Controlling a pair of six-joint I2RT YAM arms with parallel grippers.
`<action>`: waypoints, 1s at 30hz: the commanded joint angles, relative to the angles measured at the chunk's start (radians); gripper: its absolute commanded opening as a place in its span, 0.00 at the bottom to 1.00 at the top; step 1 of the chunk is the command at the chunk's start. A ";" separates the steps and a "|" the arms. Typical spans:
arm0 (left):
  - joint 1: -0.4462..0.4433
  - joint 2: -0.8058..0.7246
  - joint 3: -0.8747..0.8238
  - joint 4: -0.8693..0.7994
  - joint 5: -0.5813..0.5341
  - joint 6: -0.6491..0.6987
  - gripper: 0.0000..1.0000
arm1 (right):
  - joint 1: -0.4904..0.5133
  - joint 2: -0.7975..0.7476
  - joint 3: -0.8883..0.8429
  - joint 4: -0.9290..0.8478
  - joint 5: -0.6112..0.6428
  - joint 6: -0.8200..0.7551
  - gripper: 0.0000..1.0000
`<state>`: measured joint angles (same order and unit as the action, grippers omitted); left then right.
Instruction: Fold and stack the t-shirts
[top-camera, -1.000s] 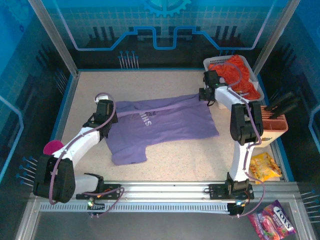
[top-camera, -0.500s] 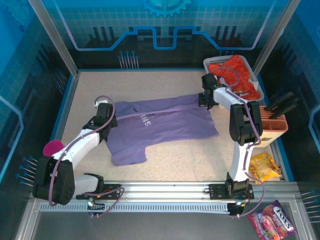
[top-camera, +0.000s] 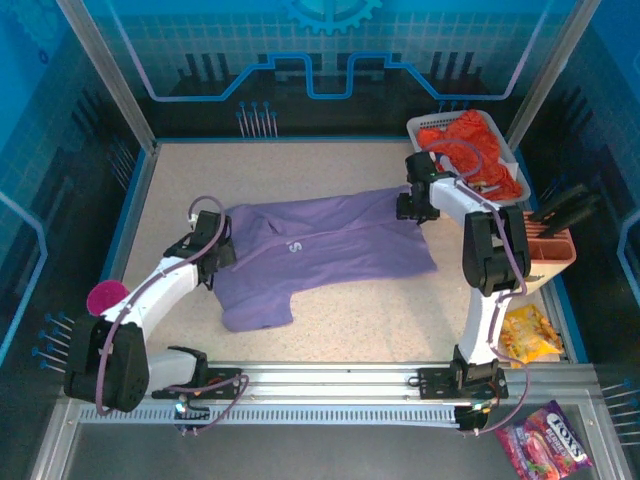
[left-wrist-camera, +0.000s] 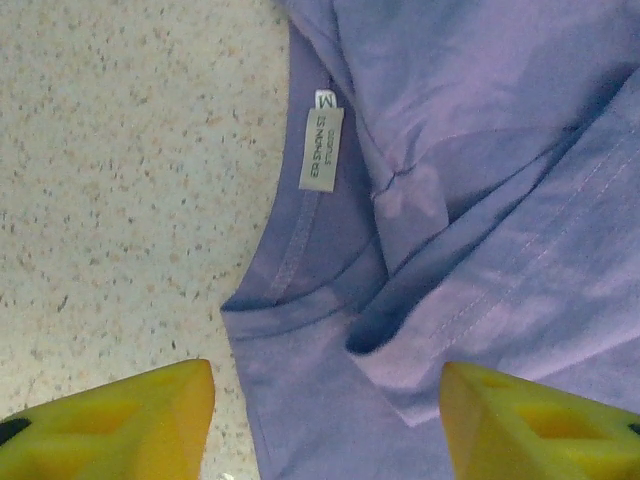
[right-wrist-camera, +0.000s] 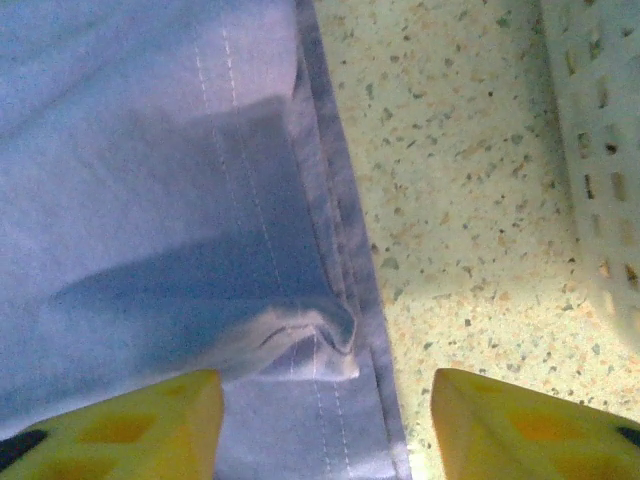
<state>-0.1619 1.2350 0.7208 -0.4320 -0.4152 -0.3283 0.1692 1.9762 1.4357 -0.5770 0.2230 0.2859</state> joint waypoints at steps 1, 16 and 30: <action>-0.009 -0.027 0.063 -0.084 0.040 -0.009 0.64 | 0.000 -0.072 -0.011 -0.005 -0.056 0.003 0.65; 0.009 0.427 0.400 0.059 0.418 0.141 0.57 | 0.038 -0.252 -0.127 0.054 -0.192 -0.009 0.95; 0.109 0.602 0.447 0.137 0.599 0.071 0.47 | 0.036 -0.270 -0.144 0.074 -0.223 -0.007 0.94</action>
<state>-0.0555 1.8042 1.1267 -0.3073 0.1005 -0.2382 0.1978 1.7332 1.2842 -0.5045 0.0174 0.2760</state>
